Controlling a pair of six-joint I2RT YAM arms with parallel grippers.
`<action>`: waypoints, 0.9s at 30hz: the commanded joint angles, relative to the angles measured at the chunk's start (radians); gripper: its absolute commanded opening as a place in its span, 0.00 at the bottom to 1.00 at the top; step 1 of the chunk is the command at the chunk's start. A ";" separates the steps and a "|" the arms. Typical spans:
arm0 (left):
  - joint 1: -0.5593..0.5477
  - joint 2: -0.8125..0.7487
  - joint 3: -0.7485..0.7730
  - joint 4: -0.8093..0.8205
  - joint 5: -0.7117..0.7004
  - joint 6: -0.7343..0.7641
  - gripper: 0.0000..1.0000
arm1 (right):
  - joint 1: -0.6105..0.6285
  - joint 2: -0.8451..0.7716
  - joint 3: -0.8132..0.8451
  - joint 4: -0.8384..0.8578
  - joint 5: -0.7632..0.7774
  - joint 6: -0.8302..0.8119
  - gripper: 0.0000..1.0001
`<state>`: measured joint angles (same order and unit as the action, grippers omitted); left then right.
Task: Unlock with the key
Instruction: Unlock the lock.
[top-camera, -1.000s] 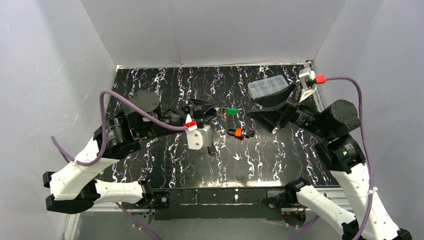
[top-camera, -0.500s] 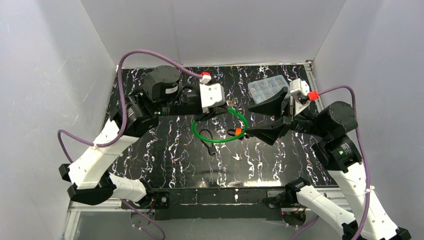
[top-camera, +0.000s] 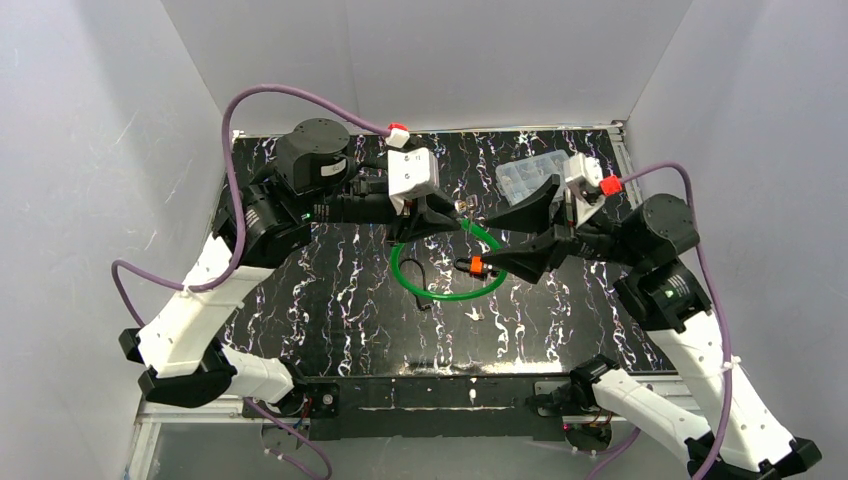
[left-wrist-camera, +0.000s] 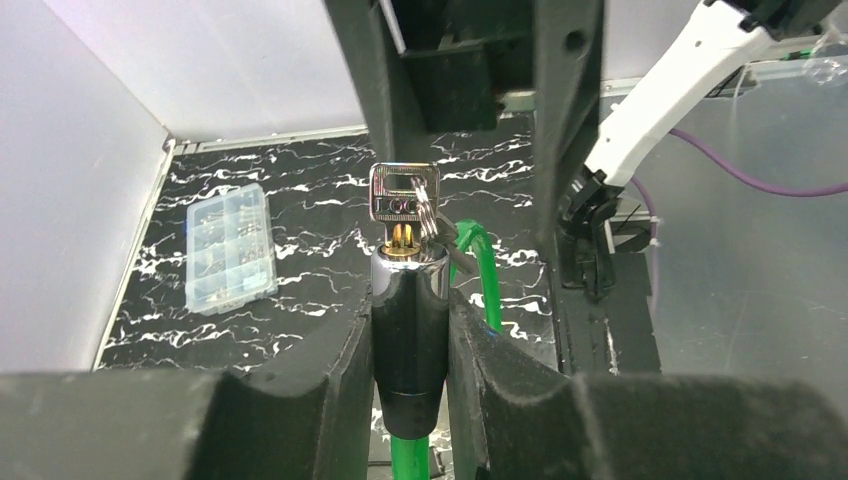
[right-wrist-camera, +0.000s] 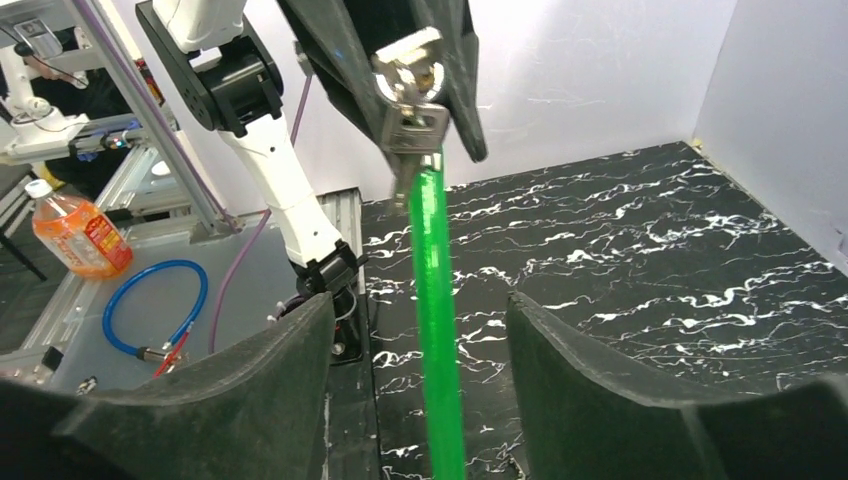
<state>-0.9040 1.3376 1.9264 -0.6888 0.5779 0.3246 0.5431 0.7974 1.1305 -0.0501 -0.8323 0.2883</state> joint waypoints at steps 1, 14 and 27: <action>0.008 -0.016 0.042 0.034 0.061 -0.038 0.00 | 0.028 0.028 0.008 0.083 0.025 0.015 0.63; 0.035 -0.035 0.043 0.034 0.065 -0.038 0.00 | 0.085 -0.036 -0.057 0.052 0.122 -0.043 0.01; 0.069 -0.027 0.079 0.049 0.103 -0.069 0.00 | 0.085 -0.127 -0.139 -0.082 0.183 -0.077 0.01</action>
<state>-0.8394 1.3370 1.9711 -0.6874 0.6440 0.2666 0.6283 0.6670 0.9915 -0.1039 -0.6855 0.2303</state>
